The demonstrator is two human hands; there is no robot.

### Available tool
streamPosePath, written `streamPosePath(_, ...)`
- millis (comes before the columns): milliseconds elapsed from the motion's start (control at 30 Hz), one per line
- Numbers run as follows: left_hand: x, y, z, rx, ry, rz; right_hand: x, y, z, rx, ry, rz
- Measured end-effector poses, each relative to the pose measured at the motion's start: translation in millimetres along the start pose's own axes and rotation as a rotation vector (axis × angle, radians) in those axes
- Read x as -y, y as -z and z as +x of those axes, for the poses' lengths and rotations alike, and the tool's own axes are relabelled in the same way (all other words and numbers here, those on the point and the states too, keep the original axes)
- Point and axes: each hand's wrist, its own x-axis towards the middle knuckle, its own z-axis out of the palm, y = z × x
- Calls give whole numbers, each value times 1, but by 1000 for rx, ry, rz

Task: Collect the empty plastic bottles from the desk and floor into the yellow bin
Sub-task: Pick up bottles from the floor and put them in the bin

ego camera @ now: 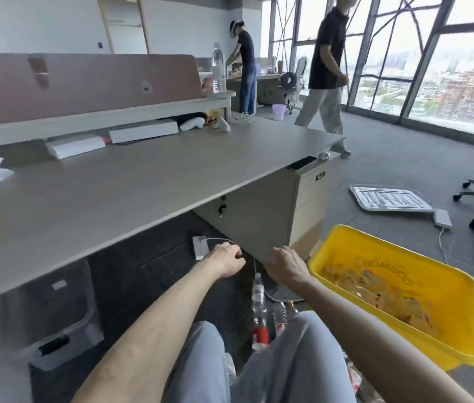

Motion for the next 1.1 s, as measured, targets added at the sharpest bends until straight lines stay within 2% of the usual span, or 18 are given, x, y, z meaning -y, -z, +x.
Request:
streamPosePath(200, 11, -22, -38, -27, 30, -56, -4, -22, -21, 22, 25, -27)
streamPosePath(367, 17, -44, -32, -28, 34, -25, -26, -45, -19, 33, 5, 43)
streamPosePath(533, 35, -95, 7, 56, 66, -58, -67, -89, -11, 141, -125, 20)
streamPosePath(833, 63, -218, 78, 342, 191, -156, -166, -191, 15, 291, -400, 94)
streamPosePath(967, 73, -270, 110, 413, 236, -194, -200, -240, 21, 338, -548, 196)
streamPosePath(1100, 80, -324, 135, 468, 283, -234, -227, -298, 17, 459, -643, 217)
